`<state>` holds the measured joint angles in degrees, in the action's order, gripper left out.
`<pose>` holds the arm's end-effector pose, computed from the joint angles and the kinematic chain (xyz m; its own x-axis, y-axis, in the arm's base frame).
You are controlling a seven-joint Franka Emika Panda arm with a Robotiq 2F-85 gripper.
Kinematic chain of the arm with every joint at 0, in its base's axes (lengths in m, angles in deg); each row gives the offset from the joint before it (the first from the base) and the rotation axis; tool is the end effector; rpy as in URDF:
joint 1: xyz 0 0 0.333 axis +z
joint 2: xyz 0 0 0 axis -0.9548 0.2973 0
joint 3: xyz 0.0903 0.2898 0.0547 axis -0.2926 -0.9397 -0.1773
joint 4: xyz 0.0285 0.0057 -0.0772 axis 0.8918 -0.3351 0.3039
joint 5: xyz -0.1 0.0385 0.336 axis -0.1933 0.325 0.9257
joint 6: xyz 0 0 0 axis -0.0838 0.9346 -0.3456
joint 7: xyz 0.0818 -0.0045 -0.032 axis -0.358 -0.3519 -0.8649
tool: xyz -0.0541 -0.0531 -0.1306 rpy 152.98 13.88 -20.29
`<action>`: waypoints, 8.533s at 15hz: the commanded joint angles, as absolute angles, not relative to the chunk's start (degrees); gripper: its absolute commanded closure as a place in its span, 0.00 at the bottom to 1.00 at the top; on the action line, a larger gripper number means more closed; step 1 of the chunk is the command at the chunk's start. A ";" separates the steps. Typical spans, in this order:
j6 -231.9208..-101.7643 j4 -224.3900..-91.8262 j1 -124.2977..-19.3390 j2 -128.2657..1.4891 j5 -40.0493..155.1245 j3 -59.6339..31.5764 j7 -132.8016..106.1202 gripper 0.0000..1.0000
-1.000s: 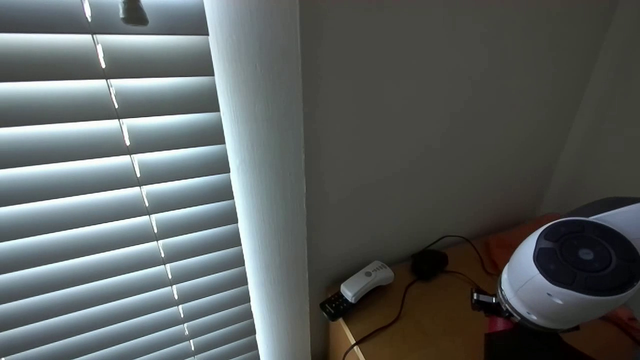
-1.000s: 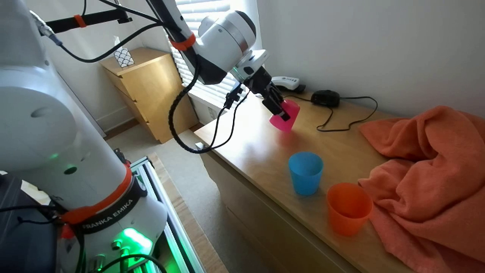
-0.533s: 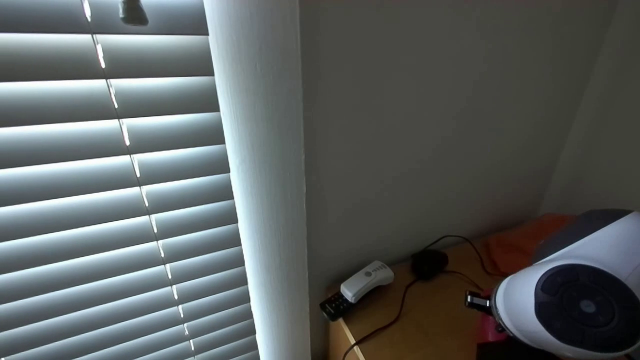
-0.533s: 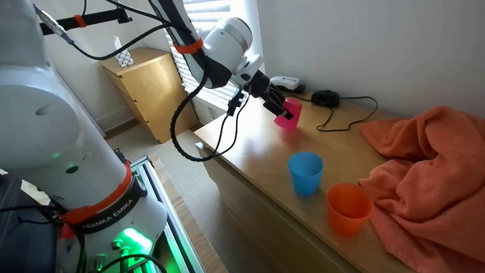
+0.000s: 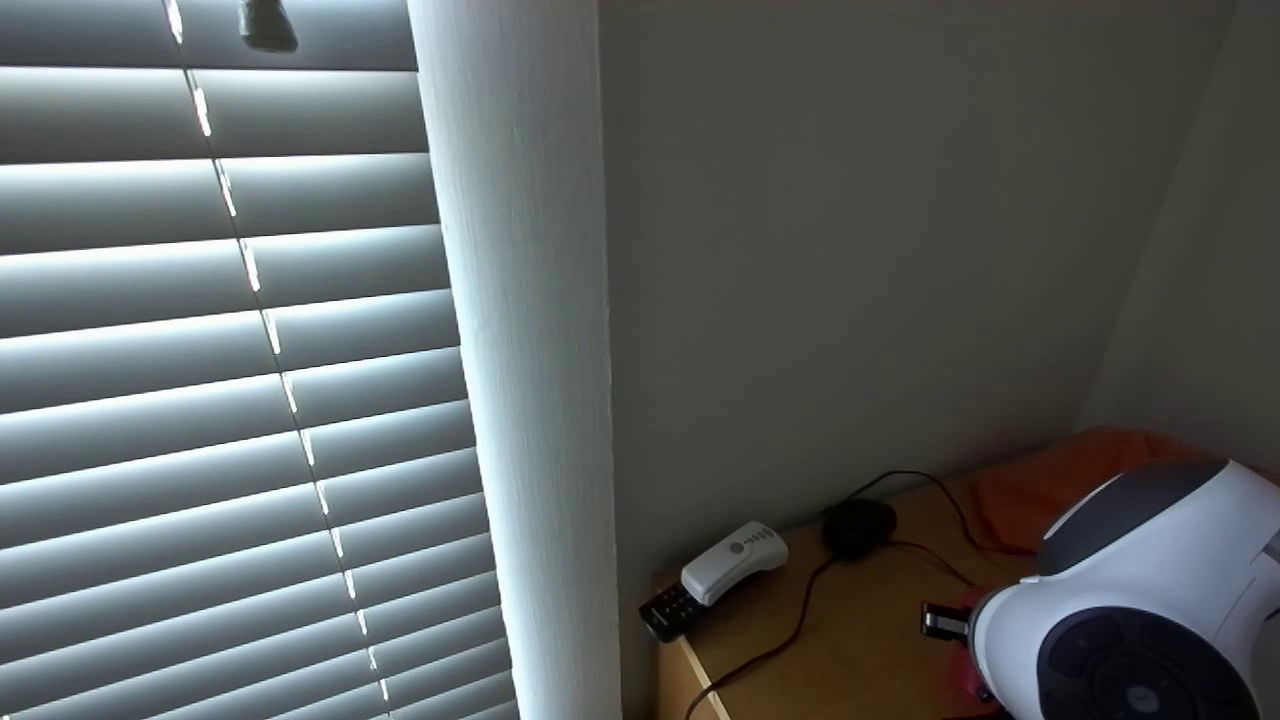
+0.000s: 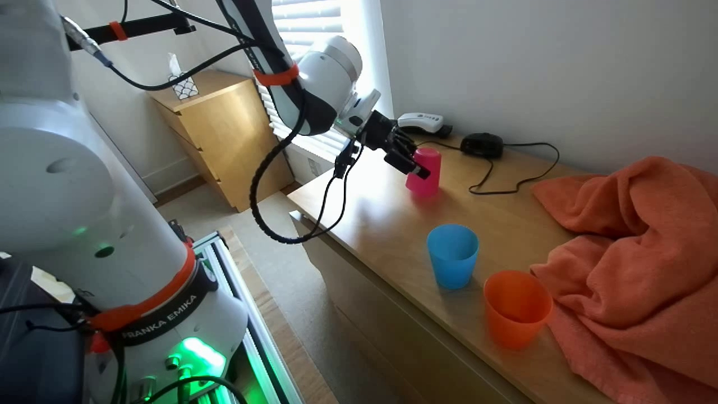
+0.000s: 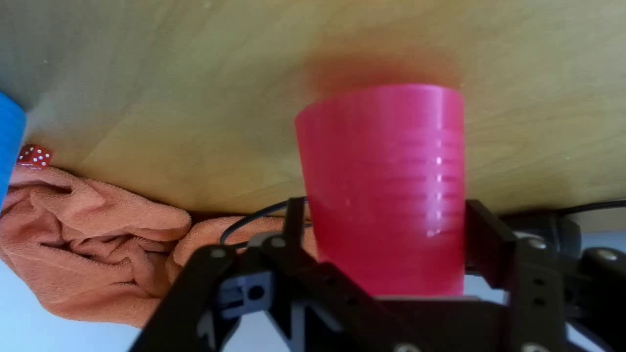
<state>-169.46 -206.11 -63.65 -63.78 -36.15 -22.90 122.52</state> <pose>0.4440 0.0739 0.1700 0.5385 -0.3897 0.7471 -0.6697 -0.7360 0.0988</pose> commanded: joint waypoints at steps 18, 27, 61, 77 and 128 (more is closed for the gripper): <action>-185.16 -214.34 -73.84 -79.97 -22.11 -19.90 91.86 0.00; -182.13 -216.40 -79.33 -80.60 2.06 -11.90 75.19 0.00; -200.12 -207.76 -77.25 -66.28 23.04 -9.88 56.93 0.00; -198.72 -209.87 -77.91 -73.02 36.27 -8.90 72.41 0.00; -160.34 -201.68 -66.95 -61.44 -7.55 -9.39 119.71 0.51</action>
<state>-162.73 -202.30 -66.84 -63.12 -1.08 -6.58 116.18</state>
